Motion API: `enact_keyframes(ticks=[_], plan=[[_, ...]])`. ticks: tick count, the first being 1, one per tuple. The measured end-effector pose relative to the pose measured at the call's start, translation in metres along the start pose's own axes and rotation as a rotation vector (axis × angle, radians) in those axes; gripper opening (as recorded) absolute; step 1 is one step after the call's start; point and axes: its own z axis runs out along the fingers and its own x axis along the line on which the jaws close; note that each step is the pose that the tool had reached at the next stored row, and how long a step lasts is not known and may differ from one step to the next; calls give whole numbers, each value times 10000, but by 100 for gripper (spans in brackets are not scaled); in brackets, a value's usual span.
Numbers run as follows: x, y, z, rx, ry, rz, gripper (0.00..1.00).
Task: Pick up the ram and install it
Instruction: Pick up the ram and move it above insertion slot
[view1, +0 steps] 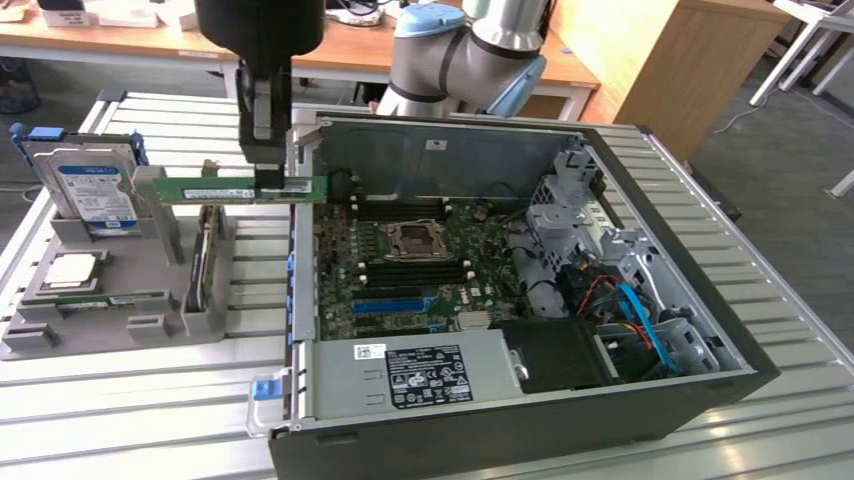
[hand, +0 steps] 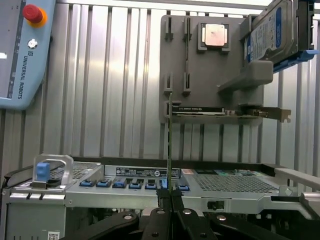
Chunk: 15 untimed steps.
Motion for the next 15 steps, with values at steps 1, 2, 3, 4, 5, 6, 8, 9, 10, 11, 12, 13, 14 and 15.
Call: enact_keyframes(ticks=[1,2,3,4,5,6,8,9,10,11,12,13,14,15], plan=[[1,-27,-1,0,0,1,12],[2,-52,-1,0,0,2,12],[3,-78,-2,1,-1,2,12],[4,-103,-3,0,0,2,12],[6,-128,-4,0,0,1,12],[7,-153,-4,1,-1,1,12],[10,-204,-7,0,0,0,12],[10,-226,-7,0,1,1,12],[11,-248,-8,0,1,2,12],[12,-270,-8,0,0,2,12],[13,-291,-9,0,0,2,12],[13,-312,-9,0,0,2,12],[14,-333,-10,1,0,1,12],[15,-356,-10,1,0,1,12]])
